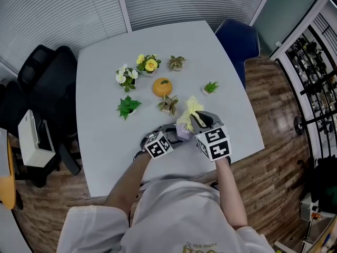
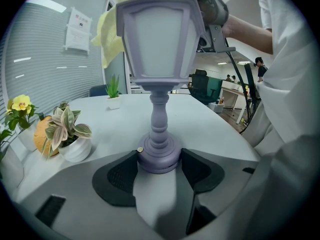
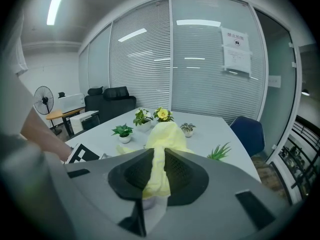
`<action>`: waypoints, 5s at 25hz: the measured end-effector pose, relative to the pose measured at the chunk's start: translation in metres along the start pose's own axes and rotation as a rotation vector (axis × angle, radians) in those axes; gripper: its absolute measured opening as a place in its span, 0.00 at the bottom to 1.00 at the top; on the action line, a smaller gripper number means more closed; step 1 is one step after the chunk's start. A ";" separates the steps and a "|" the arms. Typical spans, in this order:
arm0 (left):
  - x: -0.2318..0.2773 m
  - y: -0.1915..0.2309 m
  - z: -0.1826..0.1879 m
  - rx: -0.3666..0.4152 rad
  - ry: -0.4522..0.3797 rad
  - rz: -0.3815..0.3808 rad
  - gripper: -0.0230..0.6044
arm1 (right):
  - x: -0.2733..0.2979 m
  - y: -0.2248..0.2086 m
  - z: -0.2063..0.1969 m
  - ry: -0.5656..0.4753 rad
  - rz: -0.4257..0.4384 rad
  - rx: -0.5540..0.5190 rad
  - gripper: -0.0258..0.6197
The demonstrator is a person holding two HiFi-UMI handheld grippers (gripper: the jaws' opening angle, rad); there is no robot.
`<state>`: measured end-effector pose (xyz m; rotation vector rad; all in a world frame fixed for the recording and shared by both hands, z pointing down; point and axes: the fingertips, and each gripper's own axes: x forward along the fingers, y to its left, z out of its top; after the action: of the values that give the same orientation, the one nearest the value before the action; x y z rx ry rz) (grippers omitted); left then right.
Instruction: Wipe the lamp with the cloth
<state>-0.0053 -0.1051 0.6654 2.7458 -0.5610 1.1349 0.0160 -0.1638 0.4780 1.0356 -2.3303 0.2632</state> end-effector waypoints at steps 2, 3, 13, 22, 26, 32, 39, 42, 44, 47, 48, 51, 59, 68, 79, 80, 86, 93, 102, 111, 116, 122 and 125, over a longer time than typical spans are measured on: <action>0.000 0.000 0.000 0.000 0.000 0.001 0.48 | -0.003 -0.003 -0.003 -0.004 -0.006 0.019 0.15; 0.000 0.000 0.000 0.000 0.000 0.001 0.48 | -0.004 -0.003 -0.005 -0.007 -0.007 0.029 0.15; 0.001 0.000 -0.001 0.000 0.002 0.002 0.48 | -0.015 -0.010 -0.021 -0.102 0.056 0.231 0.15; 0.002 0.001 -0.002 0.001 0.002 0.005 0.48 | -0.010 -0.020 -0.037 -0.148 0.122 0.426 0.15; 0.002 0.000 -0.002 0.001 0.004 0.004 0.48 | -0.006 -0.020 -0.047 -0.130 0.129 0.453 0.15; 0.002 0.001 -0.002 0.002 0.003 0.004 0.48 | 0.001 -0.019 -0.051 -0.144 0.176 0.521 0.15; 0.001 0.000 -0.001 0.003 0.002 0.005 0.48 | 0.008 -0.015 -0.053 -0.135 0.225 0.525 0.15; 0.002 0.001 -0.001 0.004 0.001 0.006 0.48 | 0.013 -0.013 -0.054 -0.136 0.248 0.537 0.15; 0.002 0.001 -0.001 0.005 0.001 0.006 0.48 | 0.016 -0.013 -0.055 -0.136 0.259 0.549 0.15; 0.002 0.002 -0.001 0.004 0.000 0.005 0.48 | 0.021 -0.013 -0.058 -0.125 0.265 0.551 0.15; 0.002 0.002 -0.001 0.004 0.000 0.004 0.48 | 0.023 -0.013 -0.059 -0.118 0.266 0.548 0.15; 0.002 0.002 -0.001 0.003 0.000 0.002 0.48 | 0.028 -0.012 -0.061 -0.107 0.274 0.545 0.15; 0.002 0.003 -0.001 0.004 -0.002 0.006 0.48 | 0.039 -0.011 -0.062 -0.100 0.320 0.545 0.15; 0.002 0.002 0.002 0.017 -0.012 0.014 0.48 | 0.049 -0.008 -0.050 -0.144 0.475 0.537 0.15; 0.001 0.003 0.001 0.015 -0.015 0.010 0.48 | 0.059 0.010 -0.033 -0.118 0.717 0.463 0.15; 0.001 0.003 0.000 0.016 -0.015 0.010 0.48 | 0.060 0.011 -0.034 -0.110 0.723 0.449 0.15; 0.001 0.004 0.000 0.017 -0.015 0.011 0.48 | 0.065 0.014 -0.041 -0.085 0.717 0.408 0.15; 0.001 0.003 0.000 0.013 -0.011 0.010 0.48 | 0.068 0.012 -0.056 -0.046 0.670 0.381 0.15; 0.002 0.004 0.000 0.009 -0.008 0.006 0.48 | 0.069 0.009 -0.058 -0.028 0.652 0.367 0.15; 0.002 0.003 -0.001 0.005 -0.002 0.005 0.48 | 0.055 0.003 -0.061 -0.062 0.616 0.388 0.15; 0.003 0.003 -0.002 -0.001 0.002 0.003 0.48 | 0.043 0.001 -0.065 -0.079 0.599 0.401 0.15; 0.003 0.003 -0.002 -0.005 0.007 0.003 0.48 | 0.030 0.002 -0.068 -0.091 0.587 0.407 0.15; 0.003 0.002 -0.002 -0.005 0.008 0.004 0.48 | 0.025 0.004 -0.070 -0.098 0.583 0.414 0.15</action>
<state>-0.0057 -0.1076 0.6688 2.7358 -0.5675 1.1434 0.0294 -0.1490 0.5501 0.5149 -2.6888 0.9693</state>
